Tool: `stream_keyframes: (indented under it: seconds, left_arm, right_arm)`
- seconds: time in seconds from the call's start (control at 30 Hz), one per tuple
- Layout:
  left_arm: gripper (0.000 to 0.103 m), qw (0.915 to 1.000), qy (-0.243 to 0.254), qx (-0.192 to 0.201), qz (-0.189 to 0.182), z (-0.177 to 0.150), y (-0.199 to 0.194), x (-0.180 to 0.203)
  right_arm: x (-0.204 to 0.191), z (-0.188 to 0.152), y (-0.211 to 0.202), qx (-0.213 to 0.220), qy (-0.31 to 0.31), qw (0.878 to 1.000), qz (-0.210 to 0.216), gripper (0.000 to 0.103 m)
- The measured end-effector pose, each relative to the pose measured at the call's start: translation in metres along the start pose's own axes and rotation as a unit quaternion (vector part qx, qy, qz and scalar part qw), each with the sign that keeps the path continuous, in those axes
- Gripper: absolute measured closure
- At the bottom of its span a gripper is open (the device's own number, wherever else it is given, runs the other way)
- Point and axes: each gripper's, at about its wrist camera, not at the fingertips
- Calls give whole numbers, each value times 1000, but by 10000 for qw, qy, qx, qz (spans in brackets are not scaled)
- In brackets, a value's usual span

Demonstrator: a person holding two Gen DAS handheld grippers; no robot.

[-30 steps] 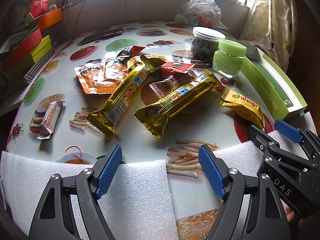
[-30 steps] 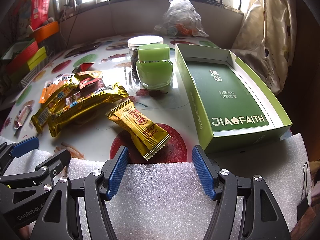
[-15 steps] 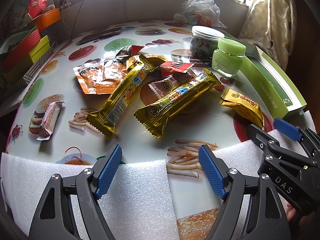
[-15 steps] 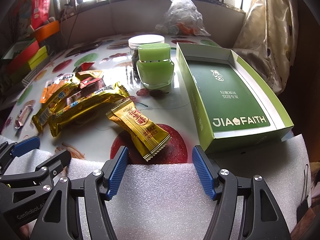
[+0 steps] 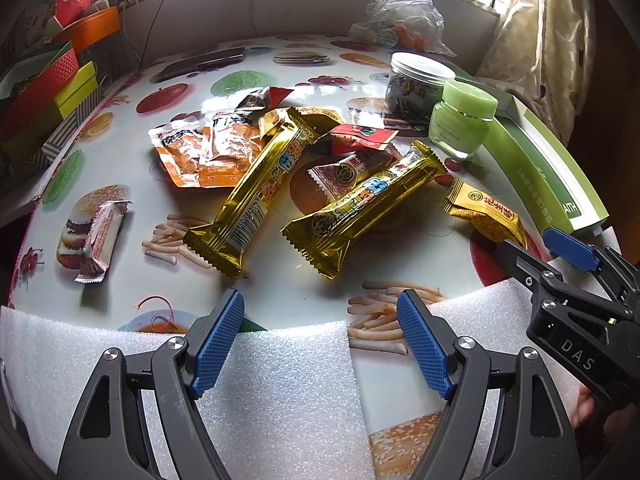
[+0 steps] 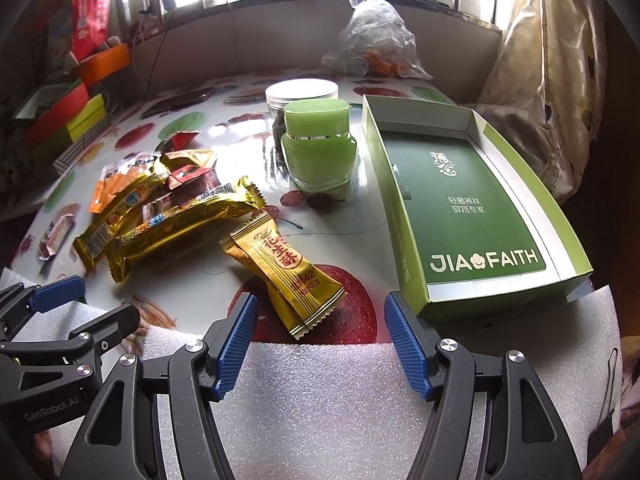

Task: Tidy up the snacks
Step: 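Grasp the gold candy packet with the right tool while the left grasps a gold wafer bar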

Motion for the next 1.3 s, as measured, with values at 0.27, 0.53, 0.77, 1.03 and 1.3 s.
stream_keyframes:
  seconds: [0.27, 0.53, 0.77, 1.03, 1.3]
  left_arm:
    - [24, 9981, 448, 328, -273, 24, -11, 1]
    - [24, 9949, 955, 283, -188, 47, -3, 12]
    - [39, 9911, 1305, 127, -229, 60, 9, 22]
    - [46, 9879, 1543, -42, -113, 63, 22, 31]
    - [73, 9852, 1709, -96, -90, 65, 25, 38]
  right_arm:
    - [-16, 20, 8, -61, -758, 9971, 85, 37]
    - [-17, 27, 19, -301, -854, 9956, 246, 41]
    - [-6, 30, 18, -288, -636, 9971, 300, 64]
    - [1, 30, 15, -233, -488, 9978, 393, 75]
    - [2, 30, 14, -225, -424, 9978, 451, 76]
Point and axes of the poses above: each gripper's, at about its wrist camera, not at the fingertips, and y roughly the way its jaws point, x to its right, z to its top, and after that the axes turned 10 degrees about -x, right-handed
